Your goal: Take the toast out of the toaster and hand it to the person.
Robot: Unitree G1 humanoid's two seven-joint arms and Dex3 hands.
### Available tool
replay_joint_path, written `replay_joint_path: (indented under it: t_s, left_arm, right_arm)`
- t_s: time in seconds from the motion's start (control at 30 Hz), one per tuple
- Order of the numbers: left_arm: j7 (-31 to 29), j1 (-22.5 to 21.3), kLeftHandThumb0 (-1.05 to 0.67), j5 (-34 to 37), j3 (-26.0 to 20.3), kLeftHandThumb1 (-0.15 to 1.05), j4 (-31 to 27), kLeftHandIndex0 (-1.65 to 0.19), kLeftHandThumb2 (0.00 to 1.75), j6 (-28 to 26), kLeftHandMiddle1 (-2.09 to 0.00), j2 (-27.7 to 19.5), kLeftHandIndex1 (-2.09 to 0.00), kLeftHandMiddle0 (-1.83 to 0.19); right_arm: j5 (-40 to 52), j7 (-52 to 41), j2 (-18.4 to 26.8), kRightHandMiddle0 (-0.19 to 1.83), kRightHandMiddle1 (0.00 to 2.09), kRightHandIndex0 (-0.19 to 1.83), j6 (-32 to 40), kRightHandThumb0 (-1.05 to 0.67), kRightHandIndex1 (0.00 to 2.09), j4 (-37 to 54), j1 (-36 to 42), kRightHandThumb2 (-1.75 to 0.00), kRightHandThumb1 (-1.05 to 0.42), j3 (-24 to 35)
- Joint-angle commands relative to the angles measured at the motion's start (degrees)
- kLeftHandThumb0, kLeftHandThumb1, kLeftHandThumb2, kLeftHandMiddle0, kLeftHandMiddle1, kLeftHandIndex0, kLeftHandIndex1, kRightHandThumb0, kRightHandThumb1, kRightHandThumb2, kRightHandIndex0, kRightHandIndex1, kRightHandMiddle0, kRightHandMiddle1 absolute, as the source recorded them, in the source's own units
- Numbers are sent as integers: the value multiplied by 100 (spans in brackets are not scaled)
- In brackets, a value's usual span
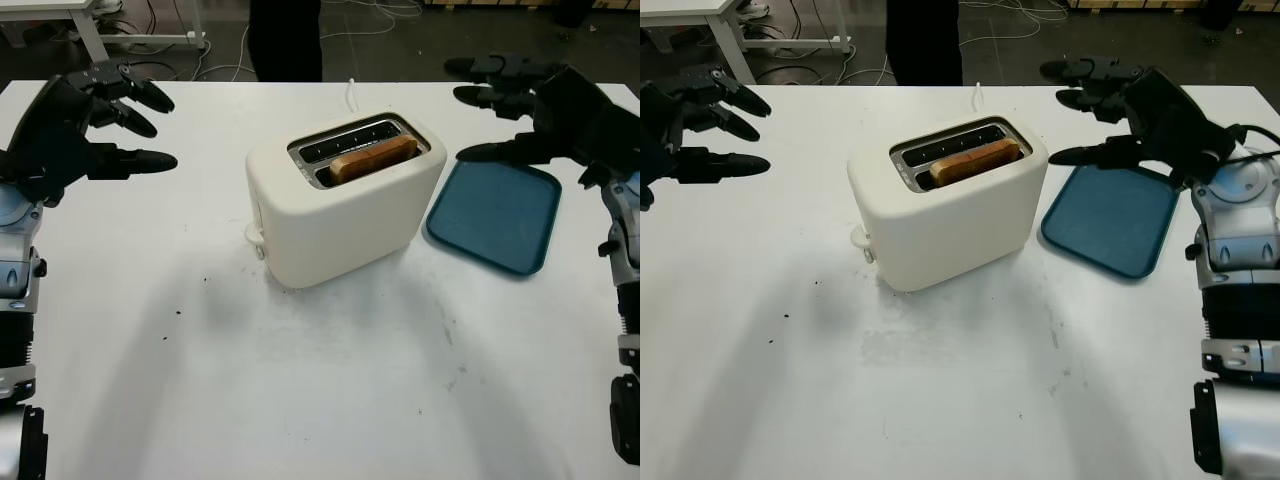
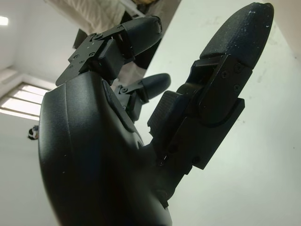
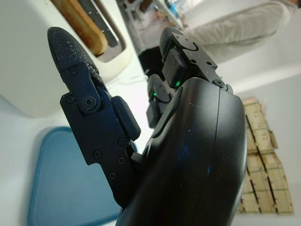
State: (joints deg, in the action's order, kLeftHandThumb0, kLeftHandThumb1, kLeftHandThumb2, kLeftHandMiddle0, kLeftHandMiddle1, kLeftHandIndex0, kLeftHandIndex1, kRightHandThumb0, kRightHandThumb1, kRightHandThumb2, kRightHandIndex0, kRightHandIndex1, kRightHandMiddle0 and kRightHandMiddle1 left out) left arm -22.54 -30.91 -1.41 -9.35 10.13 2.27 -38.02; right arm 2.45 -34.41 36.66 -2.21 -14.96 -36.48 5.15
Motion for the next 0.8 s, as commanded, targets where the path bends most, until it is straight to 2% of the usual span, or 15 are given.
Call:
replay_joint_path:
  t_s: [0.0,0.2,0.57,0.77]
  left_arm:
    - [-11,36,-105,-6,5,71,10,-44,0,75,-119,-9,-108,-42]
    - [40,76,-105,-51,17,71,-42,-45,0,62,-122,2,-108,-42]
    - [75,108,-105,-4,-64,72,-57,-43,0,57,-124,79,-109,-39]
    - [118,154,-105,-44,-78,73,-211,-42,0,39,-127,100,-113,-39]
  right_arm:
    - [57,45,18,39,0,34,132,-69,10,116,106,-1,-72,66]
    - [-152,132,56,41,1,36,-50,-77,12,115,154,-1,-75,10]
    - [-12,118,25,40,0,33,207,-71,13,216,209,0,-74,101]
    - [-166,277,48,42,1,36,-75,-84,16,138,326,-1,-76,149]
